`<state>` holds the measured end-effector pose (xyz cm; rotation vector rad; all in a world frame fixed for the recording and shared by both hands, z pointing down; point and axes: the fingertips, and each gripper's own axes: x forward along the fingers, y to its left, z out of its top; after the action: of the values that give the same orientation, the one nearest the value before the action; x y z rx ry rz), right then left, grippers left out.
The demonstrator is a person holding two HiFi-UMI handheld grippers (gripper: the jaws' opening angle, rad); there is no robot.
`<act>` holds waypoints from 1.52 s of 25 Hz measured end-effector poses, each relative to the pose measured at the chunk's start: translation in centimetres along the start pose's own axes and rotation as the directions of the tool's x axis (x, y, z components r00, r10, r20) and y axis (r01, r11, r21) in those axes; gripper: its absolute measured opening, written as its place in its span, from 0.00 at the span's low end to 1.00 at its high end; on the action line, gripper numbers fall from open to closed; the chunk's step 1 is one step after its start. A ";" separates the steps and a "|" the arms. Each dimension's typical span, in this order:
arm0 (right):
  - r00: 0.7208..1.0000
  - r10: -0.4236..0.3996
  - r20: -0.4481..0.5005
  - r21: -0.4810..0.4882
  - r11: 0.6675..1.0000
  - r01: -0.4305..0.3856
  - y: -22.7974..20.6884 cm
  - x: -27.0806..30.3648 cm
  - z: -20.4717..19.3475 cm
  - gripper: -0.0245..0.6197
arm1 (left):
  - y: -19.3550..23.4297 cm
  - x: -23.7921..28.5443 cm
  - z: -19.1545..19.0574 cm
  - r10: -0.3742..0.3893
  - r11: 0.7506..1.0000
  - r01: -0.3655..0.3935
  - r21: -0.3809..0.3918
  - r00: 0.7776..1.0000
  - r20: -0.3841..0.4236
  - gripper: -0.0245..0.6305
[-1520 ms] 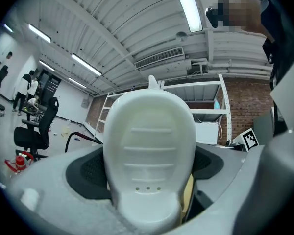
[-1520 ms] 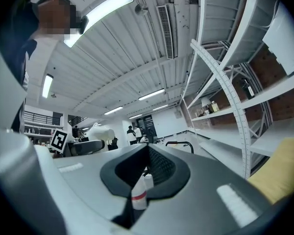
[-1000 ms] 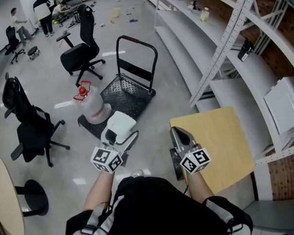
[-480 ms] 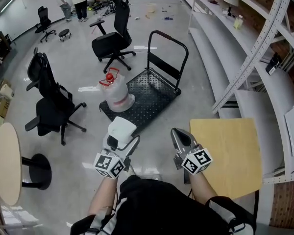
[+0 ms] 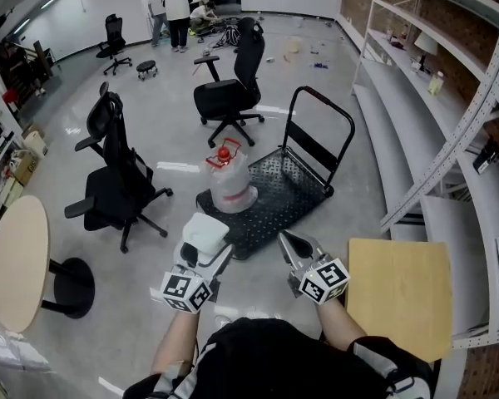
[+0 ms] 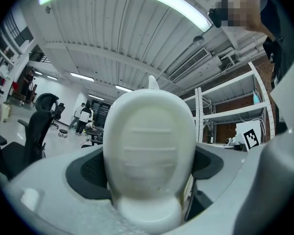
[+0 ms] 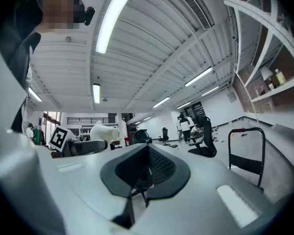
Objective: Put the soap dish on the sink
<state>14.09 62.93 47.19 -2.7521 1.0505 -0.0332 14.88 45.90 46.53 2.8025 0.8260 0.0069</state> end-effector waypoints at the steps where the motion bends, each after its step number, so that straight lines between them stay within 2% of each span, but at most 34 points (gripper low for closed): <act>1: 1.000 0.016 0.002 -0.003 1.000 -0.016 0.7 1.0 0.0 0.05 | 1.0 -0.4 0.3 0.013 1.000 -0.013 -0.004 1.000 0.007 0.75; 6: 0.996 0.089 -0.010 -0.005 0.996 -0.089 3.5 5.4 -0.5 0.05 | 5.3 -2.9 1.6 0.087 0.996 -0.087 0.001 0.995 0.043 0.75; 12: 0.985 0.167 -0.040 -0.012 0.986 -0.168 6.8 9.9 -1.3 0.05 | 10.7 -6.6 3.5 0.191 0.981 -0.193 0.006 0.977 0.091 0.75; 23: 0.949 0.305 -0.075 0.020 0.952 -0.304 13.5 18.9 -4.2 0.05 | 18.6 -13.2 4.0 0.316 0.948 -0.317 -0.011 0.943 0.102 0.75; 33: 0.871 0.480 -0.099 0.026 0.877 -0.480 22.3 25.6 -6.1 0.05 | 24.5 -21.1 5.9 0.468 0.882 -0.471 -0.017 0.871 0.152 0.75; 38: 0.818 0.562 -0.121 0.038 0.826 -0.562 25.7 27.3 -6.8 0.05 | 25.0 -25.4 5.8 0.557 0.829 -0.558 -0.037 0.816 0.156 0.75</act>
<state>16.97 24.98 47.69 -2.3442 1.8566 -0.1228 7.26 10.59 47.63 2.8943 -0.0585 -0.1277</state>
